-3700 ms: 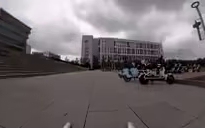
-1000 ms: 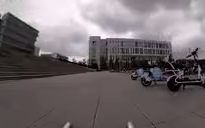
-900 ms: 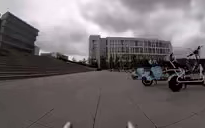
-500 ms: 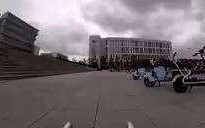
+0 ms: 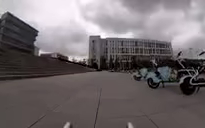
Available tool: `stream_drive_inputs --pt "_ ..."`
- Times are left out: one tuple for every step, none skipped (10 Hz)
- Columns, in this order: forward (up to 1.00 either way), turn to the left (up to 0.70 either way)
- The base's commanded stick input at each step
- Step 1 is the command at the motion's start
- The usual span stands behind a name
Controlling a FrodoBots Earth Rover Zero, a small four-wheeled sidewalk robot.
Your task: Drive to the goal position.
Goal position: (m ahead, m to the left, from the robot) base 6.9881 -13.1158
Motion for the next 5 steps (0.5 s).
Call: stream_drive_inputs --pt "0.5 0.01" --pt "0.5 0.01" --pt "0.5 0.01" --pt "0.5 0.01" --pt "0.5 0.01"
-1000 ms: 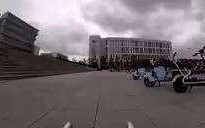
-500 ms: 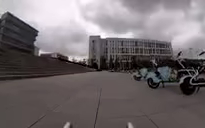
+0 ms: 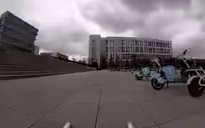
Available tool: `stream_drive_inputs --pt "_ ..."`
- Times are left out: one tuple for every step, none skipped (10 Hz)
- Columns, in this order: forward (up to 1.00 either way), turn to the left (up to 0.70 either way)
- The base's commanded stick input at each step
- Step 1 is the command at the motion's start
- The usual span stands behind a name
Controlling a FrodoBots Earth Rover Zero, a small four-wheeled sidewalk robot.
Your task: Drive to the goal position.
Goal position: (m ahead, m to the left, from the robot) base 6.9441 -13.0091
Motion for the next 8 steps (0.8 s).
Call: stream_drive_inputs --pt "0.5 0.01" --pt "0.5 0.01" --pt "0.5 0.01" --pt "0.5 0.01" --pt "0.5 0.01" --pt "0.5 0.01" --pt "0.5 0.01" --pt "0.5 0.01"
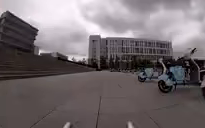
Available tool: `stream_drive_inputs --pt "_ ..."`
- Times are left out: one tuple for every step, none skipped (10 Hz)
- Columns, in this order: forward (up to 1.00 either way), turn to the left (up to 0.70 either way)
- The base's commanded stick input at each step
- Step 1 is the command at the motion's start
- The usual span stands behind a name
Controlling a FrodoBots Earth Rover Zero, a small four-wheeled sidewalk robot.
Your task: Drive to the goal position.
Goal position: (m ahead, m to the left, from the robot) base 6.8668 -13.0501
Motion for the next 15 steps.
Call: stream_drive_inputs --pt "0.5 0.01" --pt "0.5 0.01" --pt "0.5 0.01" --pt "0.5 0.01" --pt "0.5 0.01" --pt "0.5 0.01" --pt "0.5 0.01" --pt "0.5 0.01" --pt "0.5 0.01" --pt "0.5 0.01" --pt "0.5 0.01" --pt "0.5 0.01" --pt "0.5 0.01" --pt "0.5 0.01" --pt "0.5 0.01"
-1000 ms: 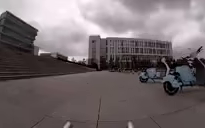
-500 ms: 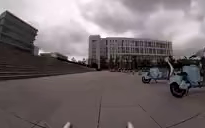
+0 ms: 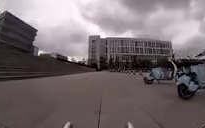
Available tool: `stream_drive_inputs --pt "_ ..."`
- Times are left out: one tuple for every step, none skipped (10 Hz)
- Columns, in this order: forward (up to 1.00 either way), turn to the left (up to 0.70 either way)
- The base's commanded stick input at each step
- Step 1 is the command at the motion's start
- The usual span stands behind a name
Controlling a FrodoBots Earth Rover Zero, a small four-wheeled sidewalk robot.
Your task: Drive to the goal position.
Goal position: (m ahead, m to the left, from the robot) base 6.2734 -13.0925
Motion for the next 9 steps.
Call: stream_drive_inputs --pt "0.5 0.01" --pt "0.5 0.01" --pt "0.5 0.01" --pt "0.5 0.01" --pt "0.5 0.01" --pt "0.5 0.01" --pt "0.5 0.01" --pt "0.5 0.01" --pt "0.5 0.01"
